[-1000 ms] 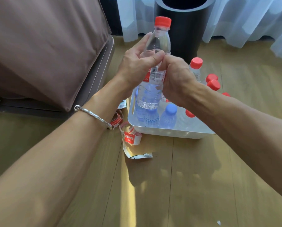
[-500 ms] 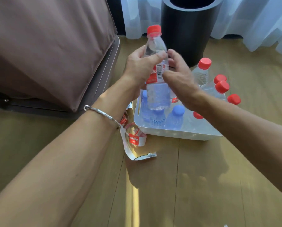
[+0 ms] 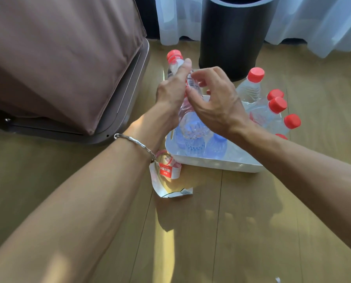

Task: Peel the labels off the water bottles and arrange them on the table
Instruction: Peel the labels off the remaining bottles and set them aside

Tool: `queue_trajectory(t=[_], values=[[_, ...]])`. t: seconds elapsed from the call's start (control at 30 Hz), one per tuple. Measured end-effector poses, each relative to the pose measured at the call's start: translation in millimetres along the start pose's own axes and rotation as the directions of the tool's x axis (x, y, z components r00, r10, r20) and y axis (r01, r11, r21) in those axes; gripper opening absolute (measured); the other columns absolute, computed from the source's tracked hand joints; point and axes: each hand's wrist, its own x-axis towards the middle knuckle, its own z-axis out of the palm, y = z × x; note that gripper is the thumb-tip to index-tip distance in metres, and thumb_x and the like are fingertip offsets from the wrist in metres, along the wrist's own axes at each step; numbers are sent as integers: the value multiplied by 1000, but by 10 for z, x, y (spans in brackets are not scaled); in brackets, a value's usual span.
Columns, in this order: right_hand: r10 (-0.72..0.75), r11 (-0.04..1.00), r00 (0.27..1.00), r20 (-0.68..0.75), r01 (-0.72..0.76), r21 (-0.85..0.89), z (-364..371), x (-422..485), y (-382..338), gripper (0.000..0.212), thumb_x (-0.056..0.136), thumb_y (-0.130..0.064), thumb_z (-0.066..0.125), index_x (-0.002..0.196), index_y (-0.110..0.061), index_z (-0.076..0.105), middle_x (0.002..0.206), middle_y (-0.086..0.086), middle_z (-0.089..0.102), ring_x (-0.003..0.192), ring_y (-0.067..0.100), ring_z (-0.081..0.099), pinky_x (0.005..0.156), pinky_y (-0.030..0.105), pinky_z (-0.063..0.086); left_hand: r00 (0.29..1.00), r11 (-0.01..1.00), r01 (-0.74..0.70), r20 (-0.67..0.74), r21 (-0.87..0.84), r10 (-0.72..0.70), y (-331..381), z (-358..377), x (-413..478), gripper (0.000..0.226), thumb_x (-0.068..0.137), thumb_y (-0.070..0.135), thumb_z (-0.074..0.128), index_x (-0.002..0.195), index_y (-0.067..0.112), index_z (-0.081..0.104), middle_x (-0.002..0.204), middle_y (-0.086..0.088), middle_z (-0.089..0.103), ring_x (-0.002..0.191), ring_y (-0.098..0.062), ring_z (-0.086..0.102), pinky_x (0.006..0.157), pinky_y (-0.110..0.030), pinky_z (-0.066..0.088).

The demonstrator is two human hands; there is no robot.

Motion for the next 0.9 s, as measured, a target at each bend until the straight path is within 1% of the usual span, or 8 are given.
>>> queue_trajectory(t=[0.1,0.23,0.4,0.53,0.6,0.73,0.83,0.9], values=[[22,1000,999,-25,-22,13,-4,37,1,22,90,-30,56,102,-11,59,95,-1,53,82,9,53,73,18,44,1000,1000,4,13,5,-4,-13,46,5,58,75,56,68,109,9,69,96,-15,75,79,-30,74,74,-44,61],[100,995,994,-44,-99,25,-20,88,54,10,89,-22,58,87,-15,50,79,-7,45,66,3,43,62,12,36,1000,1000,25,17,18,-25,-78,128,-27,55,75,55,68,104,8,69,91,-15,74,77,-31,73,70,-44,61],[216,976,976,-12,-215,31,-66,90,89,20,92,-22,55,75,-12,53,63,-9,45,57,5,41,54,14,34,996,996,83,9,-9,-83,-176,230,-98,48,90,47,62,109,3,65,75,-14,69,60,-28,70,63,-41,61],[254,967,967,-7,-254,33,-96,129,130,32,94,-27,52,75,-2,60,60,-6,47,56,6,42,51,15,32,994,994,106,-1,30,-106,-200,283,-92,56,86,57,58,110,6,66,85,-16,72,69,-31,74,70,-54,61],[262,964,965,-19,-260,63,-122,146,137,37,94,-27,53,73,3,61,59,-2,48,57,9,43,53,22,34,993,993,117,-11,28,-117,-204,311,-73,55,87,57,57,110,7,64,83,-15,71,70,-30,73,72,-54,61],[291,954,955,-47,-286,89,-166,148,115,40,91,-28,57,69,5,61,57,3,47,56,10,42,52,26,33,986,986,160,61,-41,-157,-193,355,-41,50,86,48,62,109,4,64,81,-18,67,77,-36,72,78,-62,56],[329,943,944,-35,-327,59,-186,157,121,38,89,-28,58,69,3,63,54,1,46,53,9,41,50,24,32,968,971,224,132,-83,-213,-183,341,6,62,77,45,67,121,1,61,79,-19,64,75,-37,68,82,-68,51],[343,939,939,-14,-343,28,-194,151,123,40,88,-29,57,67,5,62,57,4,45,53,10,39,47,22,29,955,966,250,183,-70,-234,-171,313,23,53,81,41,65,116,2,61,78,-19,60,72,-35,66,80,-64,54]])
